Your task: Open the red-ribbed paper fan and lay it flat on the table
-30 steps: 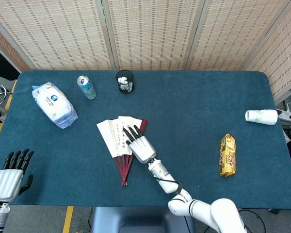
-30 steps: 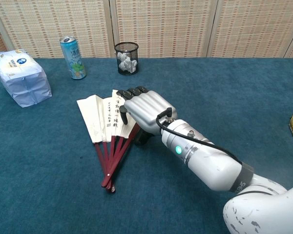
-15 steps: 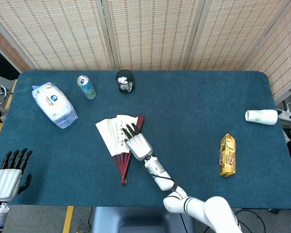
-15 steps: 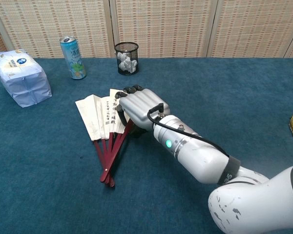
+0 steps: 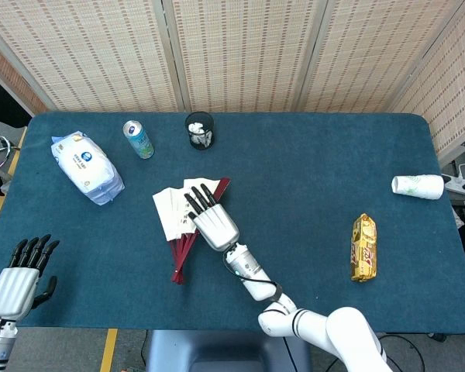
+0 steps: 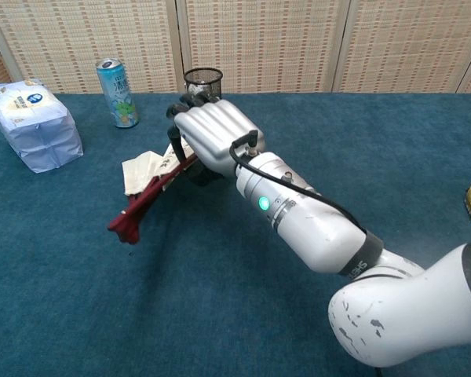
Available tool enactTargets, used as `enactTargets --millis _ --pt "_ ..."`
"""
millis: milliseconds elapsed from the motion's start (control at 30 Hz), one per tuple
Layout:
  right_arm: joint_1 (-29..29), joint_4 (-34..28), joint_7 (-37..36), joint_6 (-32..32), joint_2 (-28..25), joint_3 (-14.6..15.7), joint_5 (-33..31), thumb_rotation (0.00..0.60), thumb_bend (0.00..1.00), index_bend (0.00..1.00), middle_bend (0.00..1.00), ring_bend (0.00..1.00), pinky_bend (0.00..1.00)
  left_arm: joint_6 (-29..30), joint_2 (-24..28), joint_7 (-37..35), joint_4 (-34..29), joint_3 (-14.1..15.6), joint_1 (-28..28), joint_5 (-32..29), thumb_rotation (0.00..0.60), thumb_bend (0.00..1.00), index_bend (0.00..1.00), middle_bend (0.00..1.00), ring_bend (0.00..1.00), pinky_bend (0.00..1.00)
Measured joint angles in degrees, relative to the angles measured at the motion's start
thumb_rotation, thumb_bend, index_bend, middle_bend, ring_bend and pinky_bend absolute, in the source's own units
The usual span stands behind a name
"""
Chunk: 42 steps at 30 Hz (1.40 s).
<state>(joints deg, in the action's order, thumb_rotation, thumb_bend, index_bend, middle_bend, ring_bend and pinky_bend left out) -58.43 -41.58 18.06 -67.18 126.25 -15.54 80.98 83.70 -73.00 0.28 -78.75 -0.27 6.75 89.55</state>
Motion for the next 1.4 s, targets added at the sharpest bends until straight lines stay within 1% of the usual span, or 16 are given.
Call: enactTargets --millis 33,100,167,200,300,400,467,567,700,767,867,967,1067,1200,1333,1400 --pt "-0.1 -1.7 0.9 -0.4 -0.9 -0.3 0.2 0.6 0.63 0.62 0.12 0.0 0.0 -0.1 -0.3 -2.1 0.5 0.0 0.3 0.3 0.6 0.48 0.28 0.0 0.0 0.05" --pt "-0.2 -6.3 3.5 -1.3 -3.1 -1.1 0.4 0.6 0.63 0.62 0.12 0.0 0.0 -0.6 -1.1 -7.7 1.9 -0.1 1.1 0.7 0.6 0.47 0.31 0.0 0.0 0.05" --pt "-0.2 -11.6 6.4 -1.8 -5.3 -2.1 0.4 0.6 0.63 0.62 0.12 0.0 0.0 -1.1 -2.0 -13.3 3.0 -0.3 1.9 1.0 0.6 0.46 0.32 0.0 0.0 0.05" --pt "-0.2 -14.0 7.7 -1.9 -6.3 -2.6 0.2 0.6 0.63 0.62 0.12 0.0 0.0 -1.5 -2.6 -17.2 3.9 -0.4 2.5 1.3 0.6 0.45 0.31 0.0 0.0 0.05" --pt "-0.2 -21.8 12.5 -2.2 -9.3 -4.2 -0.5 0.6 0.65 0.61 0.12 0.0 0.0 -2.0 -4.5 -27.5 5.8 -0.5 4.1 2.4 0.6 0.37 0.22 0.0 0.0 0.04" --pt "-0.1 -28.6 17.5 -2.2 -11.8 -5.6 -1.6 0.6 0.65 0.61 0.12 0.0 0.0 -2.5 -6.2 -37.3 7.1 -0.4 5.6 3.3 0.6 0.35 0.19 0.0 0.0 0.03" --pt "-0.1 -31.2 20.1 -2.1 -13.3 -6.5 -2.5 0.6 0.67 0.61 0.12 0.0 0.0 -3.1 -7.5 -44.2 8.0 -0.4 6.8 3.9 0.6 0.35 0.17 0.0 0.0 0.04" --pt "-0.7 -33.6 22.9 -1.8 -13.6 -7.7 -3.8 0.6 0.72 0.61 0.12 0.0 0.0 -4.6 -9.5 -53.1 8.2 -0.8 8.5 3.8 0.6 0.35 0.15 0.0 0.0 0.04" --pt "-2.2 -36.0 27.4 -1.5 -12.3 -10.0 -6.9 0.6 0.72 0.61 0.12 0.0 0.0 -9.5 -12.0 -65.5 4.5 -1.9 10.9 0.9 0.6 0.37 0.09 0.0 0.0 0.04" --pt "-3.1 -36.7 29.0 -1.3 -11.3 -11.4 -9.3 0.6 0.72 0.61 0.12 0.0 0.0 -11.0 -13.1 -68.4 3.1 -2.6 11.6 -0.6 0.6 0.36 0.08 0.0 0.0 0.04" --pt "-4.7 -37.3 30.9 -1.1 -9.7 -13.5 -12.3 0.6 0.72 0.6 0.12 0.0 0.0 -12.4 -14.9 -68.7 1.0 -4.0 12.5 -3.4 0.6 0.36 0.08 0.0 0.0 0.04" --pt "-6.2 -37.1 32.0 -1.1 -8.4 -14.7 -14.1 0.6 0.72 0.6 0.12 0.0 0.0 -13.6 -16.9 -64.5 -1.1 -5.8 13.3 -6.5 0.6 0.37 0.1 0.0 0.0 0.04" --pt "-7.2 -36.0 32.4 -1.3 -7.5 -15.2 -15.1 0.6 0.72 0.6 0.12 0.0 0.0 -14.2 -19.1 -59.3 -3.0 -8.2 14.0 -10.0 0.6 0.37 0.15 0.0 0.0 0.04" --pt "-8.3 -34.3 32.6 -1.6 -6.2 -15.8 -16.5 0.6 0.72 0.6 0.12 0.0 0.0 -13.8 -22.4 -54.3 -4.6 -10.9 14.3 -13.5 0.6 0.37 0.27 0.0 0.0 0.04" --pt "-9.5 -32.6 32.6 -1.8 -4.8 -16.6 -18.1 0.6 0.72 0.6 0.12 0.0 0.0 -12.7 -24.6 -51.4 -5.0 -12.3 14.2 -15.0 0.6 0.36 0.39 0.0 0.0 0.03" --pt "-10.0 -32.4 32.2 -1.9 -4.4 -16.8 -18.6 0.6 0.72 0.6 0.12 0.0 0.0 -12.1 -25.6 -50.0 -4.8 -13.0 14.2 -15.6 0.6 0.4 0.48 0.0 0.0 0.03"
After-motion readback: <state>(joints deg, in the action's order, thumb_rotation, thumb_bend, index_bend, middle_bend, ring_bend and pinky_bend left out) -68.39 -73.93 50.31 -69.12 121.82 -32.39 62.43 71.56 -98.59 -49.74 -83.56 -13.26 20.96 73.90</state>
